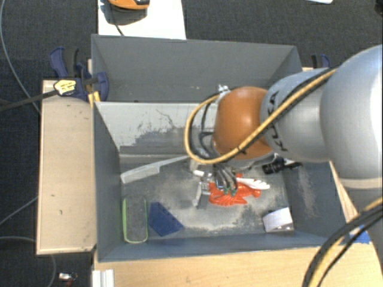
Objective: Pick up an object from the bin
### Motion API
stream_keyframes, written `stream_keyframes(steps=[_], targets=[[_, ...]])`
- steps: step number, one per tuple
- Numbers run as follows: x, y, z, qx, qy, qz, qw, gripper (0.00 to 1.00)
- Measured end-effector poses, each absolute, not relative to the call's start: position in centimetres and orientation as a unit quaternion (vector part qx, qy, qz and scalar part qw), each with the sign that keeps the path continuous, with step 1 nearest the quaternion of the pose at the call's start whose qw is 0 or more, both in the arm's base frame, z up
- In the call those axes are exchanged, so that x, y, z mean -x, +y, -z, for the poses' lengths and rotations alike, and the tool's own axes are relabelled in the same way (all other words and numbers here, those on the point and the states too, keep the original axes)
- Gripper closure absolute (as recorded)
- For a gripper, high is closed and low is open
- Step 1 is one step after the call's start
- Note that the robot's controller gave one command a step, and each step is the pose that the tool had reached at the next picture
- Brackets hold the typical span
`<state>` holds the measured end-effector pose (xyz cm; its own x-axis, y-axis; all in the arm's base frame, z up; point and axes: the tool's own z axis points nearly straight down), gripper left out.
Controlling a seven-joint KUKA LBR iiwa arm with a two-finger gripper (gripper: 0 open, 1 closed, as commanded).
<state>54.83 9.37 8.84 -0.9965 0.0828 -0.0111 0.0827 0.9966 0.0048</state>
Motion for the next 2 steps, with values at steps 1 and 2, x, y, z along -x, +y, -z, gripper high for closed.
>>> stream_keyframes(steps=[1,2], targets=[[-55.9,10.9,-7.4,-0.046,0.999,-0.003,0.009,0.0],[-55.3,5.8,-7.2,0.072,0.997,-0.002,0.008,0.0]])
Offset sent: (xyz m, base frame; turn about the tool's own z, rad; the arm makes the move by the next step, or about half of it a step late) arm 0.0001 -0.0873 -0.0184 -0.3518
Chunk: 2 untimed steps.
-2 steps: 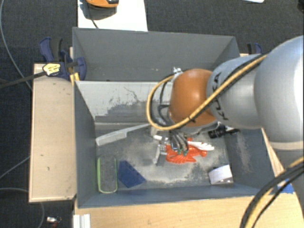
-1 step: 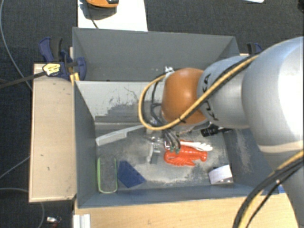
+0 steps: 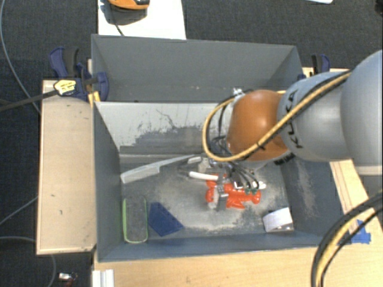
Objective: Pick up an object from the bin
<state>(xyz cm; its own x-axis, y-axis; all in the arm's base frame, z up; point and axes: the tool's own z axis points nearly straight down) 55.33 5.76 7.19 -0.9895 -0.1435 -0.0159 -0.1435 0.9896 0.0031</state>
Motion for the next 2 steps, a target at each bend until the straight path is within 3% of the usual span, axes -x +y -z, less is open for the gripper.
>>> stream_keyframes(steps=[1,2], targets=[[-55.5,3.8,-7.1,0.128,0.992,0.002,0.008,0.0],[-55.4,7.6,-7.2,0.161,0.987,0.0,0.01,0.0]])
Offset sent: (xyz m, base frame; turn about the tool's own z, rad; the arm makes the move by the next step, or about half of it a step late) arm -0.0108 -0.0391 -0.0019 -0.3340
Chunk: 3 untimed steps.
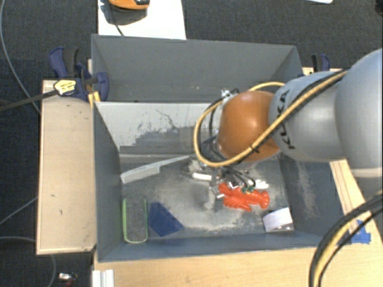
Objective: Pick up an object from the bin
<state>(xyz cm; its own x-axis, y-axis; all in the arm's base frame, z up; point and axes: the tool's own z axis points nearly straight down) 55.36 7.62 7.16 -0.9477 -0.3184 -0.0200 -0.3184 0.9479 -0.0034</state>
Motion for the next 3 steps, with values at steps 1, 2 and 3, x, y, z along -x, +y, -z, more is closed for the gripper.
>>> stream_keyframes(steps=[1,2,3], targets=[[-55.3,10.1,-7.1,0.249,0.968,0.002,0.012,0.0],[-53.5,11.1,-7.1,0.366,0.931,0.002,0.011,0.0],[-53.1,11.3,-7.1,0.35,0.937,0.001,0.01,0.0]])
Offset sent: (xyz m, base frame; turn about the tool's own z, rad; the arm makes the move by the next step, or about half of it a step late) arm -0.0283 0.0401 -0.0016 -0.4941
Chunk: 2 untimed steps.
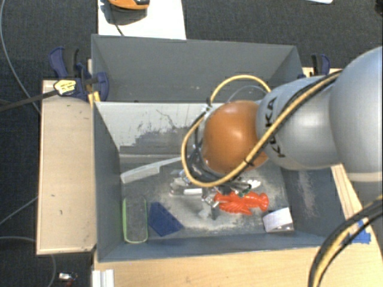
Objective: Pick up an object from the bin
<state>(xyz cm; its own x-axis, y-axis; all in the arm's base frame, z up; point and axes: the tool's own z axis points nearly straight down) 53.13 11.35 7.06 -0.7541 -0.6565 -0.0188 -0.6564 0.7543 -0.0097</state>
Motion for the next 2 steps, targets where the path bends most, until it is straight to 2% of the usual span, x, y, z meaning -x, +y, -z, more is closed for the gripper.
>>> stream_keyframes(steps=[1,2], targets=[[-53.0,11.7,-7.2,0.238,0.971,0.0,0.01,0.0],[-52.9,10.4,-7.2,0.431,0.902,0.002,0.011,0.0]])
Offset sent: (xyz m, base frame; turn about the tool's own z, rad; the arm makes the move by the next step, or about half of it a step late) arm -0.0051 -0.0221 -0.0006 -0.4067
